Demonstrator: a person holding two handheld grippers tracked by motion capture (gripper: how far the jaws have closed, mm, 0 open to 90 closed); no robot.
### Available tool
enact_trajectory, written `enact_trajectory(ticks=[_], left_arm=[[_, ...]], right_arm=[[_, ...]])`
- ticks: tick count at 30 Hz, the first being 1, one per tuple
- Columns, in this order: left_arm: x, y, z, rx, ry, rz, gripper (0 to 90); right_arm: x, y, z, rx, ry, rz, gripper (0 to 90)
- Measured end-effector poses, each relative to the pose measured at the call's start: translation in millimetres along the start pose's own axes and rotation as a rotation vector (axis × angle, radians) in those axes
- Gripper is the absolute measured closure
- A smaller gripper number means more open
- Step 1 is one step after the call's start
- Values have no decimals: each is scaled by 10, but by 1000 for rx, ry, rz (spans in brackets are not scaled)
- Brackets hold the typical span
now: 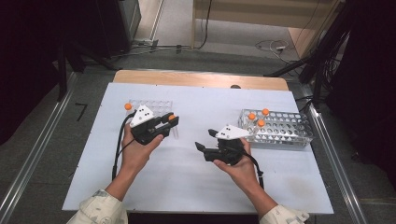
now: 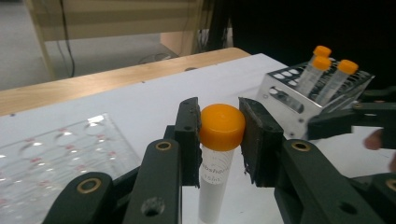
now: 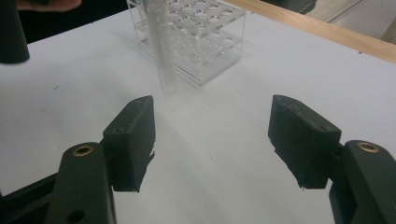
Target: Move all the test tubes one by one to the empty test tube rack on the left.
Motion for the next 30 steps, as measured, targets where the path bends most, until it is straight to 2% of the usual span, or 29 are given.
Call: enact_trajectory(ticks=[9,14,25,30], left_arm=[[-259,262,178,50,69,8,712],[-419,379,243,74,110,20,711],[-781,484,354,105,213,38,711],[-897,496,371,124,241,44,711]], right_arm=[[96,-248,212,-19,-38,-23,305],[138,-292,290,-12,-49,-33,306],[135,-312,307,-12,-56,-28,306],[130,-308,303,-12,-56,-30,307]])
Point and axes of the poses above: each handheld gripper's, and its own axes: z roughly backward along the jaws, y roughly out of its top, x roughly to its right, the point moved 6 cm from there along -z, roughly forward along the jaws, and after that the axes turned 11 degrees about z, right-handed, at the moved point
